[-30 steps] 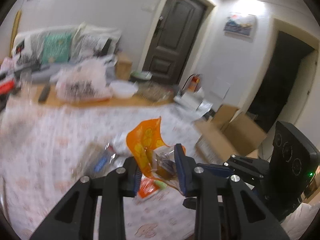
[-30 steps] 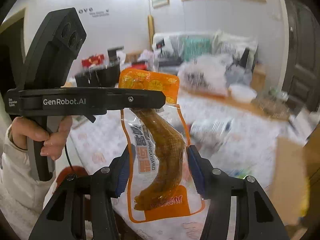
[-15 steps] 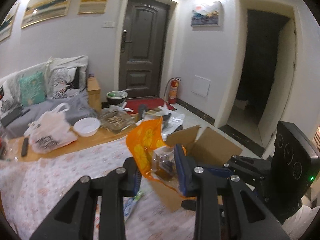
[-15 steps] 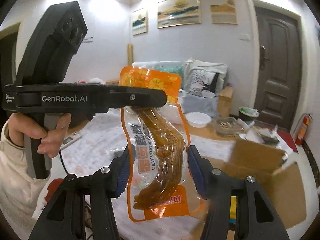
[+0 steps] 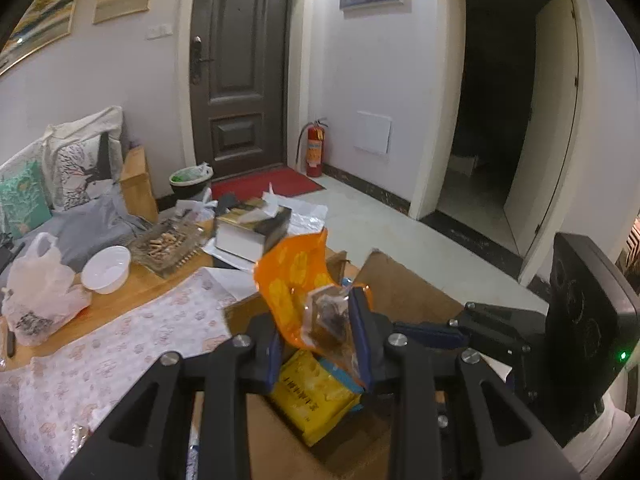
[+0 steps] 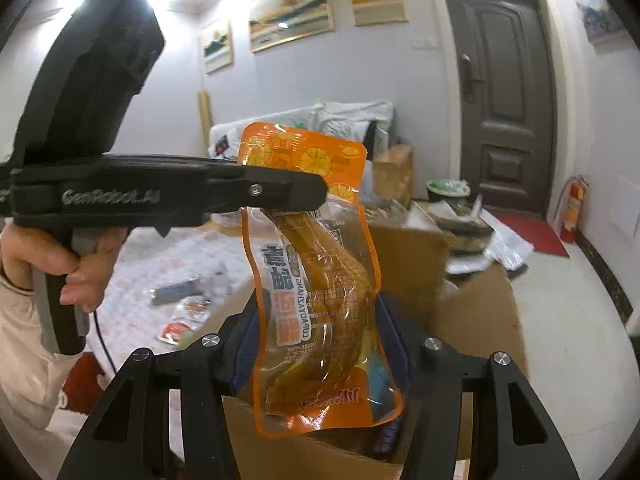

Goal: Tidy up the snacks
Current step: 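Carry the orange pack with the right tool over the box and release it, then move both tools back over the snacks on the table, then grasp the green ice-pop stick with the right tool while the left tool grasps the orange-printed pouch, then carry the green stick and orange-printed pouch with both tools over the box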

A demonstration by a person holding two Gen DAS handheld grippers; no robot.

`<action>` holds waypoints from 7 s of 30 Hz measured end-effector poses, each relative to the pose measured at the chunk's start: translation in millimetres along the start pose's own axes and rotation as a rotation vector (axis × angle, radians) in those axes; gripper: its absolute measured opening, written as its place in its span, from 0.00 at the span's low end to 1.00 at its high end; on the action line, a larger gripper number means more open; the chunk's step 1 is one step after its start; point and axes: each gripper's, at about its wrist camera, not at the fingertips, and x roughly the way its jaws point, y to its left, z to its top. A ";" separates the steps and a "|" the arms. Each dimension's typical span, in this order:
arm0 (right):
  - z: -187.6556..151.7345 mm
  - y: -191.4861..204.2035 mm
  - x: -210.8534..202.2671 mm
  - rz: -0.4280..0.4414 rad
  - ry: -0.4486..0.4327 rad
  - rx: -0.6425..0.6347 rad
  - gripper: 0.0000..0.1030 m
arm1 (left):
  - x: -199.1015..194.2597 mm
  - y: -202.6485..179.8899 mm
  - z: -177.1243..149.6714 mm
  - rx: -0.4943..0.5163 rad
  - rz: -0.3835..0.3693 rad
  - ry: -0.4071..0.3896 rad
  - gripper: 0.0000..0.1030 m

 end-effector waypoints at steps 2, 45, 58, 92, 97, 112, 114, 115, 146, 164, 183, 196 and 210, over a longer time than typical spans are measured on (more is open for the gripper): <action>-6.7 -10.7 6.3 -0.020 0.025 0.012 0.48 | 17.4 -1.5 -1.4 -0.005 -0.006 0.027 0.26; -5.1 54.0 27.0 0.061 0.056 -0.013 0.48 | -46.4 71.8 -64.4 -0.135 0.151 0.007 0.71; 1.1 190.0 64.9 0.184 0.125 -0.101 0.49 | -148.9 153.8 -155.0 -0.237 0.272 -0.014 0.80; -61.0 175.3 229.4 -0.217 0.378 0.212 0.59 | -63.9 264.1 -281.6 -0.593 0.166 0.087 0.81; -61.8 179.8 232.8 -0.258 0.393 0.101 0.39 | -58.8 263.9 -279.7 -0.589 0.180 0.094 0.80; -80.1 181.1 195.8 -0.240 0.379 -0.069 0.26 | -10.6 216.0 -251.4 -0.416 0.349 0.222 0.76; -83.1 183.8 192.8 -0.242 0.371 -0.093 0.26 | -3.6 211.3 -248.5 -0.404 0.378 0.237 0.77; -84.5 185.0 191.1 -0.242 0.368 -0.105 0.26 | 0.3 209.0 -246.7 -0.400 0.399 0.246 0.77; -112.0 175.6 133.6 -0.047 0.394 -0.073 0.26 | -67.1 171.5 -291.8 -0.323 0.341 0.290 0.67; -108.7 173.1 145.2 -0.045 0.339 -0.104 0.22 | -64.1 168.2 -293.0 -0.364 0.460 0.264 0.64; -63.1 225.3 102.6 0.040 0.201 -0.132 0.21 | -138.5 165.4 -261.6 -0.391 0.417 0.064 0.63; -8.1 187.4 35.9 -0.059 0.016 -0.085 0.21 | -175.3 111.3 -162.2 -0.220 0.301 -0.121 0.63; -17.8 60.2 -17.2 -0.250 -0.023 0.073 0.21 | -75.4 9.1 -76.7 -0.088 0.084 -0.063 0.63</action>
